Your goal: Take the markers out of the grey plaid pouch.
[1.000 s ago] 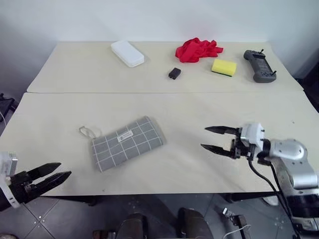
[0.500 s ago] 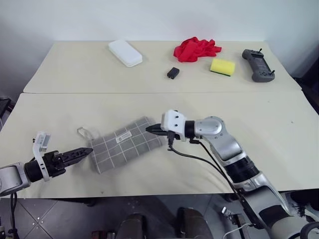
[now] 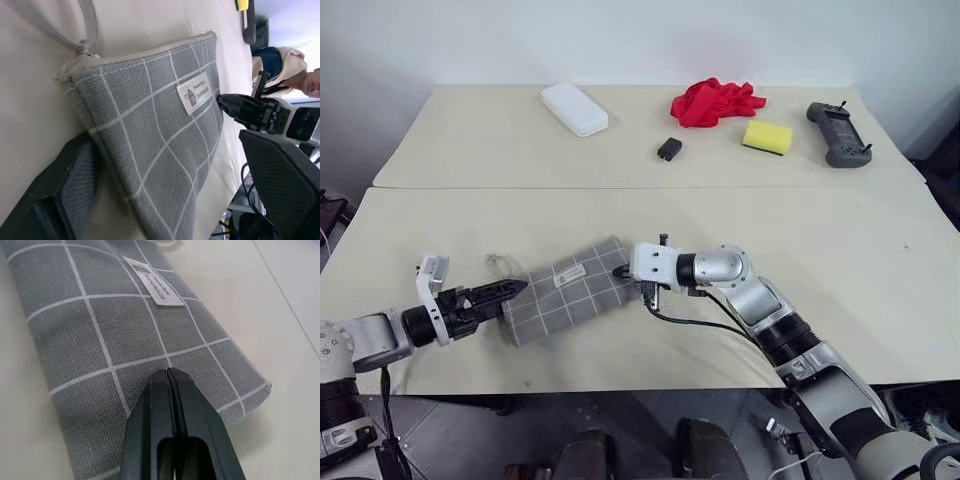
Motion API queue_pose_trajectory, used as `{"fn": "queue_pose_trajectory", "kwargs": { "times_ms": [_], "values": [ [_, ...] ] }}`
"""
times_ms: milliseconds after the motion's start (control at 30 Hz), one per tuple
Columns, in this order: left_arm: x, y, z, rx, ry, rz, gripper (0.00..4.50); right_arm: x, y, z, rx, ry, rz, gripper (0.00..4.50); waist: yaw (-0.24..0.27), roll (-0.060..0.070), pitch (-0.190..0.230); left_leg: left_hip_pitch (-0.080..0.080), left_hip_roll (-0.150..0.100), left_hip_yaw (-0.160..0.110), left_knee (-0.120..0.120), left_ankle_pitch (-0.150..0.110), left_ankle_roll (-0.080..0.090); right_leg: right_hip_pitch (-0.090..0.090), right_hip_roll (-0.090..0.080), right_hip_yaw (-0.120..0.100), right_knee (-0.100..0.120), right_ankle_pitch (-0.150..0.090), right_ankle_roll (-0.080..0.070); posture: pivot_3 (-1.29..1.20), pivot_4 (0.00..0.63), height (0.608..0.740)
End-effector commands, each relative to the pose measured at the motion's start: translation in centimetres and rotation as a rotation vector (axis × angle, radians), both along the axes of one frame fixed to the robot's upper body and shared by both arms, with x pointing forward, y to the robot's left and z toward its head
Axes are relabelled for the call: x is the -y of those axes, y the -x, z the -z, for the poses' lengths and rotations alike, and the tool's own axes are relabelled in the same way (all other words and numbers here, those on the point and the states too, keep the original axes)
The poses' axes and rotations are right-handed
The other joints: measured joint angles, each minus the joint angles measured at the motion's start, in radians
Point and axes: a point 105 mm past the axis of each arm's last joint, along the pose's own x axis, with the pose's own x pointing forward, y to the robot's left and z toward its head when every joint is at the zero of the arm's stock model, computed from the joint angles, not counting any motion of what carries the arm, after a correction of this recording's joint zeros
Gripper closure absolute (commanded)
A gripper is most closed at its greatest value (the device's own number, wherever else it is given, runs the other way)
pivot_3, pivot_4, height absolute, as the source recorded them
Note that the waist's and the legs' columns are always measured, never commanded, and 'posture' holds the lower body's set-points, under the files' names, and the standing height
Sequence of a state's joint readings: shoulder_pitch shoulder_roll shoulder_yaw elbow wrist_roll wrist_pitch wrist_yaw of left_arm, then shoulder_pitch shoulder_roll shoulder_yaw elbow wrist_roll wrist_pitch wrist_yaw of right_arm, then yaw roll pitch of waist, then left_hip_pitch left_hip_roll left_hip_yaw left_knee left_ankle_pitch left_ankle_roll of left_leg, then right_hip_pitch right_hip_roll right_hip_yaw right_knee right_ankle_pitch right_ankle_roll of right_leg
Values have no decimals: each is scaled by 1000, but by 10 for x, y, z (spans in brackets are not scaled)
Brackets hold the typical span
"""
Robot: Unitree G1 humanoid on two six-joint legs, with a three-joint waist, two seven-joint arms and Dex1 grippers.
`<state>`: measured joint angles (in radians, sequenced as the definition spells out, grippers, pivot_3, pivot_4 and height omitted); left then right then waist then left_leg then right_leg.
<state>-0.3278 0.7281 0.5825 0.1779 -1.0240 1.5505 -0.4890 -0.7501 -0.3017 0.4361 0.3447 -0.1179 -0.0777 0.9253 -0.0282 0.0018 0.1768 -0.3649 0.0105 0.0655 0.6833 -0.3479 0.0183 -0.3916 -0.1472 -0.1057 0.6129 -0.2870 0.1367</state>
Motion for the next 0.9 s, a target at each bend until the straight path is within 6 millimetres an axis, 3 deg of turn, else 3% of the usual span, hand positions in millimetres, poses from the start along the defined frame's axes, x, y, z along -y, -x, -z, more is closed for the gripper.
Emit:
{"fn": "queue_pose_trajectory", "kwargs": {
  "times_ms": [33, 167, 267, 700, 800, 900],
  "values": [
    [9, 2, 19, -112, 14, 26, 0, 1, 2, 12, -11, 45, -15, 4450, 0, 0, 0, 0, 0, 0, 0, 0, 0, 0, 0, 0, 0, 0, 0, 0, 150, 740],
    [15, -3, 16, -108, 36, 45, 0, 4, -1, 13, -4, 52, -11, 4450, 1, 0, -1, 1, 0, 0, 0, 0, 0, 1, 0, 0, 0, 0, 0, 0, 150, 740],
    [25, -9, 15, -97, 61, 59, 506, 8, -4, 13, 3, 61, -6, 4500, 1, 0, -1, 1, 0, 0, 0, 0, 0, 1, 0, 0, 0, 0, 0, 0, 150, 740],
    [31, -16, 18, -84, 98, 48, 4386, 14, -7, 10, 23, 57, 2, 4500, 0, -1, -1, 1, 0, 0, 0, 1, -1, 1, 0, 0, 0, 0, 0, 0, 150, 740],
    [35, -17, 16, -69, 112, 56, 4478, 15, -5, 6, 28, 39, -10, 4500, 0, -1, -1, 0, 0, 0, 0, 2, -1, 1, 0, 0, 0, 0, 0, 0, 150, 740],
    [41, -18, 8, -23, 142, 75, 4478, 12, 0, -12, 14, -95, -33, 4500, 3, -1, -1, 0, 0, 0, 0, 2, -1, 1, 0, 0, 0, 0, 0, 0, 150, 740]
  ]
}}
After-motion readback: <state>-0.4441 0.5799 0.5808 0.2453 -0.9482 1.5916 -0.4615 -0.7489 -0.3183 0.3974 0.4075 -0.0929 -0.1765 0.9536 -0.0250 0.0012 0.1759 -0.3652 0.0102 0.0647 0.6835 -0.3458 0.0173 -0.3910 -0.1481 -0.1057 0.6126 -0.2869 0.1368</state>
